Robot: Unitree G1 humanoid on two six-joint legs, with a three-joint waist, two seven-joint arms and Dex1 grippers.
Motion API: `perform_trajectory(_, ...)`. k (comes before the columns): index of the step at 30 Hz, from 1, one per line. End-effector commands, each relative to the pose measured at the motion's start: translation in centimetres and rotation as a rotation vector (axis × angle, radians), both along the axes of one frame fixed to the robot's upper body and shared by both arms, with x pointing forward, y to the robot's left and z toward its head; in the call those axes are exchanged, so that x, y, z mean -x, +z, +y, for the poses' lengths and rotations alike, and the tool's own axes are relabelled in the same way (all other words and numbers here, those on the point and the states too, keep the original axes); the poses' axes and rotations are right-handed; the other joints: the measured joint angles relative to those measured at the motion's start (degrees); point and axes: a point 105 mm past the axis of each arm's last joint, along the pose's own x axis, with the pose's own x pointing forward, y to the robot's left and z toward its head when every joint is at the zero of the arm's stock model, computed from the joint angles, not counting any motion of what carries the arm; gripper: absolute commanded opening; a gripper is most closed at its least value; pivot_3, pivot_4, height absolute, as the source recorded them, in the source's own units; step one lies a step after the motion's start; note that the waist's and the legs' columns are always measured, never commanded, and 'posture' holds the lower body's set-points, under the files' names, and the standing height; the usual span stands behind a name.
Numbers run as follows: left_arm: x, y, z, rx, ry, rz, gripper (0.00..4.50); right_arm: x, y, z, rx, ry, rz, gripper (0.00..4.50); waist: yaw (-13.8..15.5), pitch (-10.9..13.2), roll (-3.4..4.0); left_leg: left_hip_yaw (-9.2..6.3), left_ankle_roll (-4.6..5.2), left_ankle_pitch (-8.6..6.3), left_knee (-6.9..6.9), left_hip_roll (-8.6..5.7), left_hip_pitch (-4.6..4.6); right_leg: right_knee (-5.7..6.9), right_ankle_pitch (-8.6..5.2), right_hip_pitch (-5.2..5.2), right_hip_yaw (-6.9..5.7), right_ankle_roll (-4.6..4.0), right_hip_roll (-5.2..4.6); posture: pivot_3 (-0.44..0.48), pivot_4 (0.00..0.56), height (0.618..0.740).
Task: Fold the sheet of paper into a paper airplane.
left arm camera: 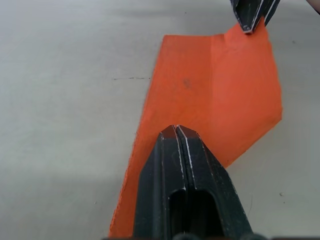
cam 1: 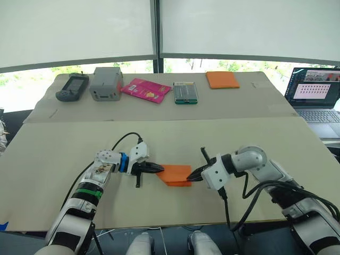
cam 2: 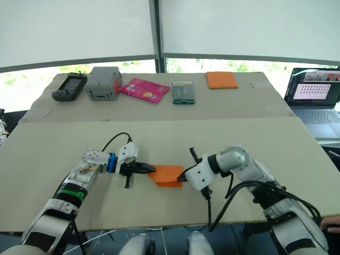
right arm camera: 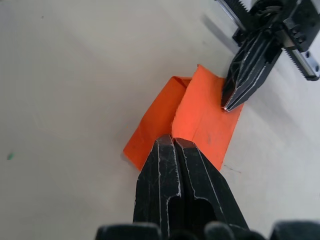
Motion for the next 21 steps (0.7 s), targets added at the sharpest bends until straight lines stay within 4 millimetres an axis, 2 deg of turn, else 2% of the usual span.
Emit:
perform_trajectory(1,0.1,-1.0,0.4,-0.021,0.020,0.038,0.00,-0.1,2.0,0.1,-0.102,-0.050,-0.030,0.95,0.0,0.0,0.00,0.00,0.00,0.00,0.06,0.01,0.00,0.00,0.00,0.02,0.00,0.01,0.02,0.000,0.150,0.740)
perform_trajectory(5,-0.5,0.4,0.5,0.029,0.021,0.011,0.00,-0.2,1.6,-0.2,-0.135,-0.138,-0.024,2.30,0.0,0.0,0.00,0.02,0.02,0.02,0.19,0.04,-0.01,-0.01,0.07,0.04,0.03,0.10,0.07,0.000,0.150,0.740)
perform_trajectory(13,-0.2,0.6,0.7,0.013,-0.018,0.035,0.00,-0.5,0.8,0.2,-0.216,-0.238,-0.002,2.30,-0.2,0.0,0.00,-0.03,0.03,0.02,0.18,0.19,-0.15,-0.01,0.10,-0.10,0.15,0.06,0.37,0.000,0.150,0.740)
perform_trajectory(17,-0.2,0.5,0.8,0.009,-0.020,0.030,0.00,-0.6,0.7,0.7,-0.275,-0.287,0.092,2.30,-0.2,0.0,0.00,-0.05,0.03,0.02,0.19,0.21,-0.14,-0.01,0.10,-0.08,0.15,0.06,0.39,0.000,0.150,0.740)
perform_trajectory(21,0.2,0.5,1.0,0.010,-0.032,0.033,0.00,-1.2,0.8,0.6,-0.343,-0.383,0.256,1.13,-0.1,0.0,0.00,-0.04,0.03,0.02,0.20,0.20,-0.17,-0.02,0.10,-0.09,0.16,0.05,0.38,0.000,0.150,0.740)
